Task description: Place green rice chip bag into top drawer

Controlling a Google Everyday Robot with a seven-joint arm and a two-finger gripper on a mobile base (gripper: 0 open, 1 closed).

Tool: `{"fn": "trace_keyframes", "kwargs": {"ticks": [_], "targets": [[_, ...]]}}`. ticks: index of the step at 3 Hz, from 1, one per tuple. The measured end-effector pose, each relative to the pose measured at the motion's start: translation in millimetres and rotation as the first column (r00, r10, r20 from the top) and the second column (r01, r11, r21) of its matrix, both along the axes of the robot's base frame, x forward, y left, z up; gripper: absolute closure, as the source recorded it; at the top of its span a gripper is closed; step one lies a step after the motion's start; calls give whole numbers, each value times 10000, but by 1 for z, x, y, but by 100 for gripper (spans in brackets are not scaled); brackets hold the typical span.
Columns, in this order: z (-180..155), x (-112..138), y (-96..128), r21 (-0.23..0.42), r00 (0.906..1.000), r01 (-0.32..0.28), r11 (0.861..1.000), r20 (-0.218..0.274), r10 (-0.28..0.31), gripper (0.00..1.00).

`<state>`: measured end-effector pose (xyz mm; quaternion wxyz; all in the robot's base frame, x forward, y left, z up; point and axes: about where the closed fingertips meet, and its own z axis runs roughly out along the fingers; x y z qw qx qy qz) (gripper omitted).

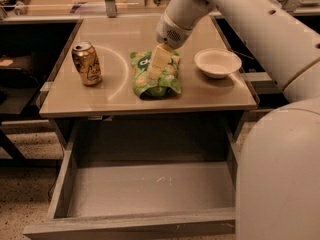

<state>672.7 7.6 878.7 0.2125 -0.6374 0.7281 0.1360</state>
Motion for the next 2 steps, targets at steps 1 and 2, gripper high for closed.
{"fn": "trace_keyframes", "kwargs": {"ticks": [1, 2], "targets": [[-17, 4, -4, -27, 9999, 48, 10000, -158, -49, 0], [-31, 10, -4, -128, 9998, -5, 9999, -220, 2, 0]]}}
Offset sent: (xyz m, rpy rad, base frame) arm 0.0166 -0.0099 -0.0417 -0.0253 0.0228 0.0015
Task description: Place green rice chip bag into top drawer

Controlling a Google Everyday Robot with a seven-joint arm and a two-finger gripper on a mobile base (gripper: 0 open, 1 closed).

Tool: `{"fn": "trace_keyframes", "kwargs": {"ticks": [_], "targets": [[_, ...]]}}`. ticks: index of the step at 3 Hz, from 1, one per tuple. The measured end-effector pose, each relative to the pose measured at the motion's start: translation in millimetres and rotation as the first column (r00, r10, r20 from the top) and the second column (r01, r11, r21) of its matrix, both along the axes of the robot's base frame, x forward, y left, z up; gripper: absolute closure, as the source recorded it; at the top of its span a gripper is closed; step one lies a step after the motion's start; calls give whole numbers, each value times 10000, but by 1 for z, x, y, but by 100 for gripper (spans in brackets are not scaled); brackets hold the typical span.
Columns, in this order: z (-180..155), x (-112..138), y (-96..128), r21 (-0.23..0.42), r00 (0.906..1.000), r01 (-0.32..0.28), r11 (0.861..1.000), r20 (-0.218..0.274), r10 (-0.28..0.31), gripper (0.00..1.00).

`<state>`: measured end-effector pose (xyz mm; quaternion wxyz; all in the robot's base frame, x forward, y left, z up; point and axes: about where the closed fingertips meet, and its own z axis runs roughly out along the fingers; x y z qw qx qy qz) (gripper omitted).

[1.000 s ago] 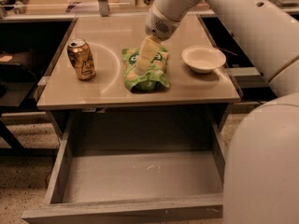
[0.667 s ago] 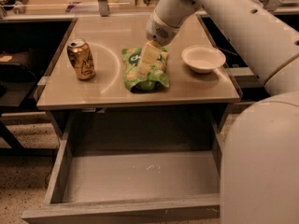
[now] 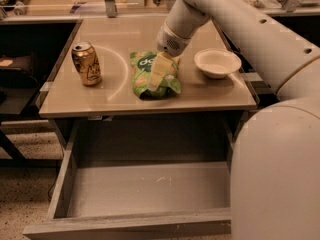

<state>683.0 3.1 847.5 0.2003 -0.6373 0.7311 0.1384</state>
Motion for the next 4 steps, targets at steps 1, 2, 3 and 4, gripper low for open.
{"fn": "trace_keyframes", "kwargs": {"ticks": [1, 2, 3, 4], "targets": [[-13, 2, 3, -65, 10000, -90, 9999, -12, 90, 0], [-27, -3, 6, -105, 9997, -245, 9996, 82, 246, 0], [-40, -11, 6, 54, 9994, -340, 9994, -58, 340, 0], [-38, -11, 6, 55, 9994, -341, 9994, -60, 341, 19]]}}
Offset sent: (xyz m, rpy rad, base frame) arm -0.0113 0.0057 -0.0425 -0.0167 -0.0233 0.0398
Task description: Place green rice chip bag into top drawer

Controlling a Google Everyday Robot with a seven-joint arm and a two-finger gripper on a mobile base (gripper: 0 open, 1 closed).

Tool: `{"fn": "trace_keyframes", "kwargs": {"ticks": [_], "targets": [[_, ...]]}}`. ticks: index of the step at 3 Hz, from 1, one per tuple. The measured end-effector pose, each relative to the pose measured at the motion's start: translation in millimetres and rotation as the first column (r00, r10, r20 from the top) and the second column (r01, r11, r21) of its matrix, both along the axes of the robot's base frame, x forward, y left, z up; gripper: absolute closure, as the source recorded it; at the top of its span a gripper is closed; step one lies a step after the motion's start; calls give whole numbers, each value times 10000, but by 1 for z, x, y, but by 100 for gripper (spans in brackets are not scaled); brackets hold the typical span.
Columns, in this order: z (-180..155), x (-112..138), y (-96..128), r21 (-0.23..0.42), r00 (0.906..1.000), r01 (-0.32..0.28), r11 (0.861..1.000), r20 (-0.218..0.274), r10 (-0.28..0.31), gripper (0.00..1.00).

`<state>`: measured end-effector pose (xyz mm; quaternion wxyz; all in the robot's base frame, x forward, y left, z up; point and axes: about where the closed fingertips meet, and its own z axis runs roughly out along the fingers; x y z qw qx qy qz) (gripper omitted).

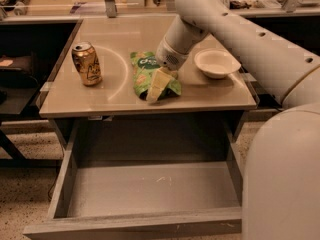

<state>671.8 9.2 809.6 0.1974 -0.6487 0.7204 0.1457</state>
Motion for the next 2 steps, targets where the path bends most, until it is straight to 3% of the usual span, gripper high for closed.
{"fn": "trace_keyframes", "kwargs": {"ticks": [2], "targets": [[0, 0, 0, 0, 10000, -1, 10000, -1, 1, 65]]}}
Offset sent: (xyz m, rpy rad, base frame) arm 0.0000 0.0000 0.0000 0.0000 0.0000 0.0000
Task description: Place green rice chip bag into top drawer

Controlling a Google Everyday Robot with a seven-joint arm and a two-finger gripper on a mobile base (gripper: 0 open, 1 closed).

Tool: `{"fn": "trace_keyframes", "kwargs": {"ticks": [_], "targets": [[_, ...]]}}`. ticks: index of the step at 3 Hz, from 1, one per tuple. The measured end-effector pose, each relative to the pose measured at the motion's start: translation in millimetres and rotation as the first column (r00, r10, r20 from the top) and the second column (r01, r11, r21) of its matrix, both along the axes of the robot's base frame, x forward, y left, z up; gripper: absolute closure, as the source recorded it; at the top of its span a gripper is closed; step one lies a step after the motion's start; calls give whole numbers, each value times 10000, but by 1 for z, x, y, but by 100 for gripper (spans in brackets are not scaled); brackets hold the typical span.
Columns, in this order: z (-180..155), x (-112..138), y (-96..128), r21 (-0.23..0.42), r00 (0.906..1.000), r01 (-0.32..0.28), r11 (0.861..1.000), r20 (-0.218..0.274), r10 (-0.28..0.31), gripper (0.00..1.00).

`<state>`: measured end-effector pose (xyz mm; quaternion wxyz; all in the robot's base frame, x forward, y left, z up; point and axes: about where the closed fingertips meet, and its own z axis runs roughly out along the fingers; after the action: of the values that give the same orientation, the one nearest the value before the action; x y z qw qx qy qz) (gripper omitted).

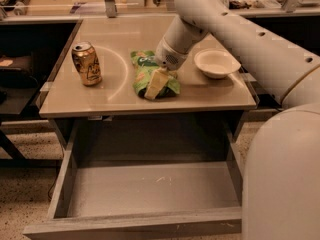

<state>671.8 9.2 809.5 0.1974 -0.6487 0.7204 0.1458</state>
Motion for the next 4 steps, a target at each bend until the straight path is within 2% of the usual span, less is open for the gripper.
{"fn": "trace_keyframes", "kwargs": {"ticks": [1, 2, 3, 4], "targets": [[0, 0, 0, 0, 10000, 0, 10000, 0, 0, 88], [5, 0, 0, 0, 10000, -1, 10000, 2, 1, 100], [32, -9, 3, 48, 9980, -355, 9994, 521, 352, 100], [53, -22, -3, -116, 9963, -427, 9990, 745, 435, 100]]}}
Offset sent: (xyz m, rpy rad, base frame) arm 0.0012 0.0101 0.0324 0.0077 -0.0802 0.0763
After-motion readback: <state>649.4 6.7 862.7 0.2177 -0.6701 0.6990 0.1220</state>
